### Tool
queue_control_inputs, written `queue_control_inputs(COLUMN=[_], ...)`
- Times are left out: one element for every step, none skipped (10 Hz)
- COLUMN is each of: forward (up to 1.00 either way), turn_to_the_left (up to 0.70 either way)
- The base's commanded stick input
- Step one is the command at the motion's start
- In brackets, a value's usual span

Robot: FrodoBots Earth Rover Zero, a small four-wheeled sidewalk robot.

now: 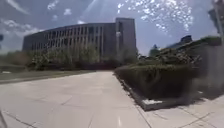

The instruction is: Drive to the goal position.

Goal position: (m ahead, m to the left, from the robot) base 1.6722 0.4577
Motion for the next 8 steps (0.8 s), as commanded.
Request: queue_control_inputs(forward=[0.7, 0.7, 0.7, 0.7, 0.7, 0.7, 0.7, 0.7], turn_to_the_left=[0.0, 0.0, 0.0, 0.0, 0.0, 0.0, 0.0, 0.0])
